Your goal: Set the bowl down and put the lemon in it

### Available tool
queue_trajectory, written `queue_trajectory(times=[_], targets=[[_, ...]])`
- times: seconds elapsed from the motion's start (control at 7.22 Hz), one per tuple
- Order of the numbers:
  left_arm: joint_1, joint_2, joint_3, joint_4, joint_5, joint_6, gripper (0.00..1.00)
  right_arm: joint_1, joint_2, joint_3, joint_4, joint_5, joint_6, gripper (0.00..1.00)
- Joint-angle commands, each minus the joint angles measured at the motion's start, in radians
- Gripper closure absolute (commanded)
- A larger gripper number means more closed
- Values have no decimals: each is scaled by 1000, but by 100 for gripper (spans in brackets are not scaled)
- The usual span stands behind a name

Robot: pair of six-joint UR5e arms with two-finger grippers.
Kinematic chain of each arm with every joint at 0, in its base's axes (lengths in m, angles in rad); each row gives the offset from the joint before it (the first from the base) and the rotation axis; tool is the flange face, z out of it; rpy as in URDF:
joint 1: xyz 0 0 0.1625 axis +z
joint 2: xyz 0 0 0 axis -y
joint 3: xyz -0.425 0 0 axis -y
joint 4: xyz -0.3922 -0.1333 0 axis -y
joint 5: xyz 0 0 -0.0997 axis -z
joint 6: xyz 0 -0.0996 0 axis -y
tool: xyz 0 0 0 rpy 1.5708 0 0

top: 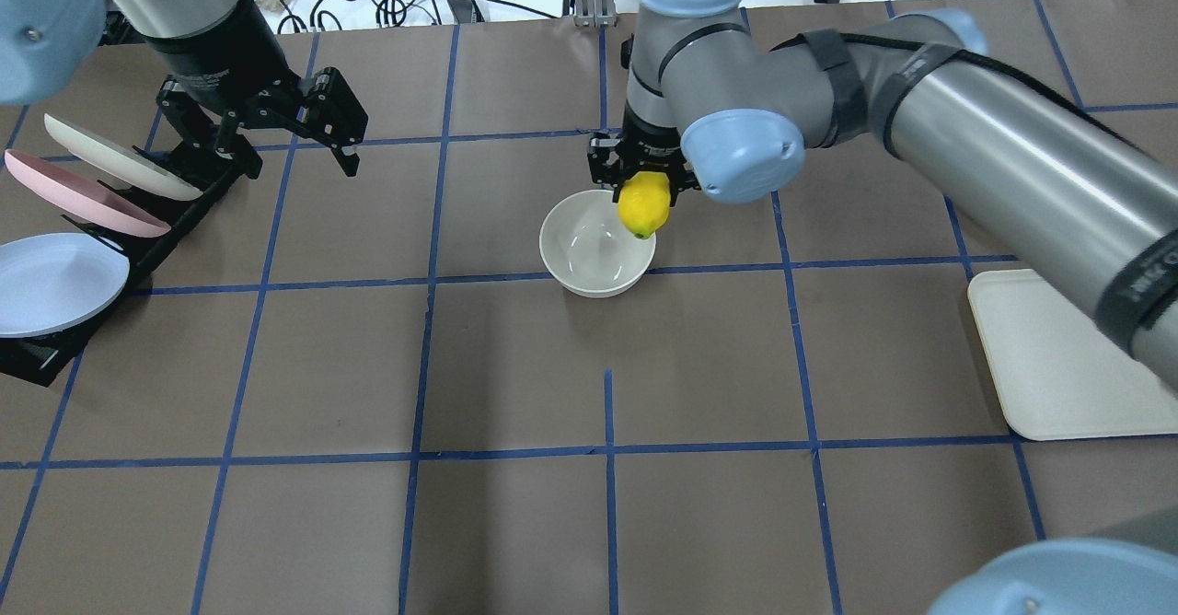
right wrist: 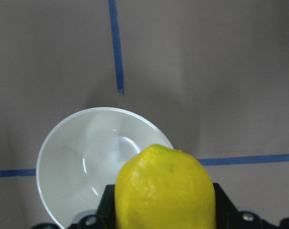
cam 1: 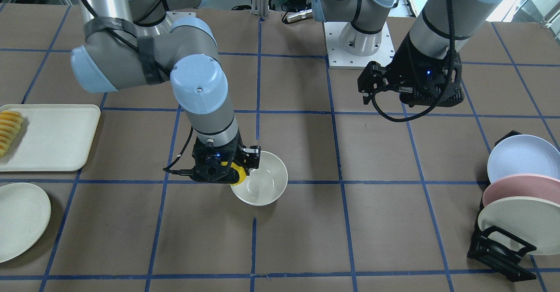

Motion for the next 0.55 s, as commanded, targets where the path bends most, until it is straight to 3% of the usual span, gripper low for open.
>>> queue_trajectory(times=[0.0,0.42], targets=[[3,-13,18,42,4,-2,3,46,74,1,-68,1,25,100],[-3,-13,12,45,17,-4,4,65,129,1,-91,1,23,96]])
